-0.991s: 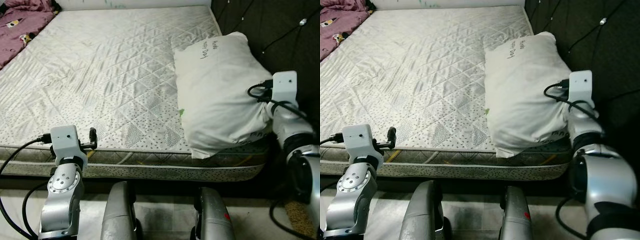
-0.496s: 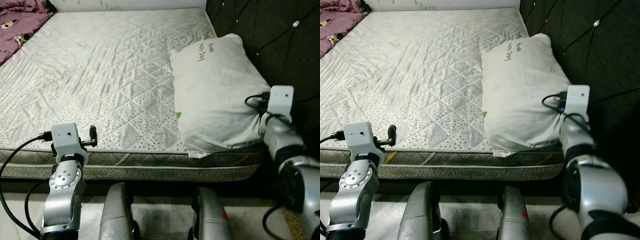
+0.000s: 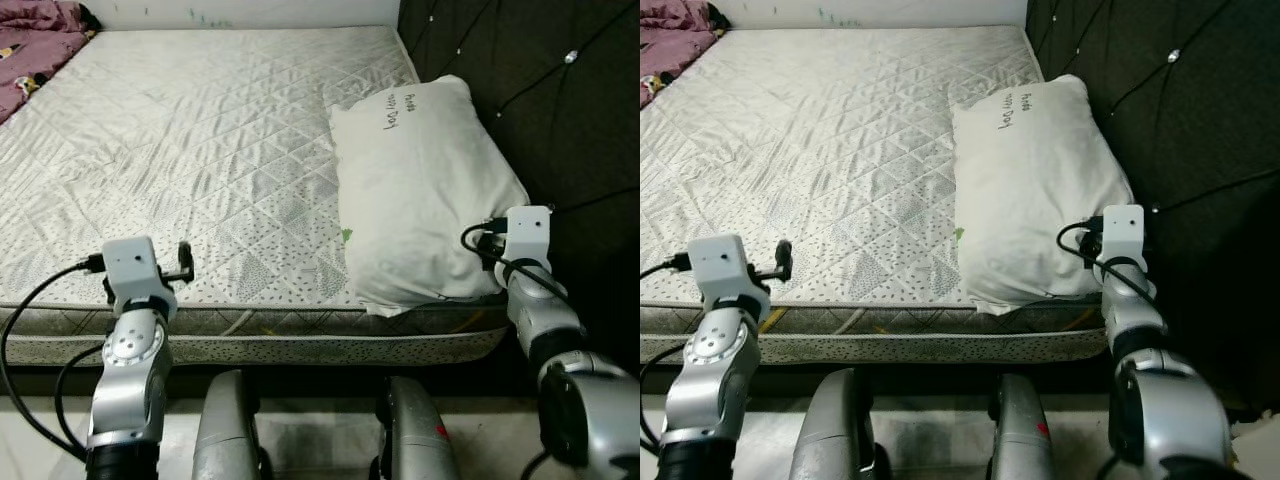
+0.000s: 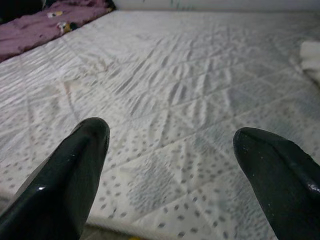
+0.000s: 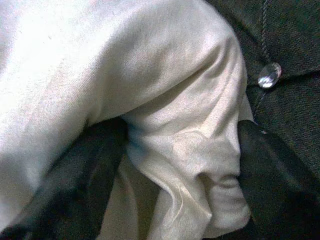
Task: Clean up the room
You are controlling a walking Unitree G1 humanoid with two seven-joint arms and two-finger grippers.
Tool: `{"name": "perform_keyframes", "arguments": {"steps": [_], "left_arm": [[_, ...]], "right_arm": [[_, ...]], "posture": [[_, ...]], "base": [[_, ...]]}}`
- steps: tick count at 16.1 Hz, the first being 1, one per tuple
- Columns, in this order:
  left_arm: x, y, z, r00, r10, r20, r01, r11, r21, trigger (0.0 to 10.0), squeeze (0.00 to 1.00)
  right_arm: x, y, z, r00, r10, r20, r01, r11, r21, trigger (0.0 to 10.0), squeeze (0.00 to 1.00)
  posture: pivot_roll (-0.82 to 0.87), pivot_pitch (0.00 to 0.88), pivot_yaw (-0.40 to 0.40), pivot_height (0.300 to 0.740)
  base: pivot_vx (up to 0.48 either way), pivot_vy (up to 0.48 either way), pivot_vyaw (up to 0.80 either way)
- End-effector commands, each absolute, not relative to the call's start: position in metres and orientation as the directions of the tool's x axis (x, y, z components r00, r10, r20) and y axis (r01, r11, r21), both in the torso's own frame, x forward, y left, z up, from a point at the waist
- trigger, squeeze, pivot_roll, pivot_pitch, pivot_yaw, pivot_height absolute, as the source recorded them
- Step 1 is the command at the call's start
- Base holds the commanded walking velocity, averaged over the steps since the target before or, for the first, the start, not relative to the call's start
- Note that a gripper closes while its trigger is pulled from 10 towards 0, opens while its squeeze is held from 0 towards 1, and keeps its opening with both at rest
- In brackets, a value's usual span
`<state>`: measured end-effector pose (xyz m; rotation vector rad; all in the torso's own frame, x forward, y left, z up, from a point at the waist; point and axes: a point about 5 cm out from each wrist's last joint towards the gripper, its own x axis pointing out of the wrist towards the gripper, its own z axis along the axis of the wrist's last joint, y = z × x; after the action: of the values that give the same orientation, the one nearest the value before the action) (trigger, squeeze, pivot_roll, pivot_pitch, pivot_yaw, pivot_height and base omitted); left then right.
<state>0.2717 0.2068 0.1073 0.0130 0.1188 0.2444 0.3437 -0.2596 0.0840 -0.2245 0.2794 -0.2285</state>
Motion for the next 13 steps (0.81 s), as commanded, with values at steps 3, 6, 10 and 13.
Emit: {"name": "perform_keyframes", "arguments": {"steps": [3,6,10,13], "left_arm": [[0.274,0.214,0.110,0.955,0.286,-0.081,-0.285,0.958,0.019,10.0,0.00],[0.273,0.223,0.111,0.951,0.303,-0.063,-0.304,0.953,0.001,10.0,0.00],[0.274,0.218,0.114,0.962,0.270,-0.040,-0.271,0.963,-0.014,10.0,0.00],[0.271,0.209,0.123,0.974,0.226,0.003,-0.226,0.974,-0.020,10.0,0.00]], "right_arm": [[0.337,-0.257,0.091,0.952,-0.286,-0.107,0.258,0.941,-0.219,10.0,1.00],[0.325,-0.250,0.102,0.960,-0.278,0.018,0.278,0.952,-0.130,10.0,1.00],[0.315,-0.197,0.129,0.989,-0.017,0.150,0.021,1.000,-0.020,10.0,1.00],[0.306,-0.160,0.153,0.969,0.100,0.225,-0.109,0.994,0.027,10.0,1.00]], "posture": [[-0.02,0.000,-0.033,0.586],[-0.05,0.000,-0.015,0.586],[-0.08,0.000,0.021,0.586],[-0.07,0.000,0.012,0.586]], "base": [[0.000,0.000,0.00],[0.000,0.000,0.00],[0.000,0.000,0.00],[0.000,0.000,0.00]]}}
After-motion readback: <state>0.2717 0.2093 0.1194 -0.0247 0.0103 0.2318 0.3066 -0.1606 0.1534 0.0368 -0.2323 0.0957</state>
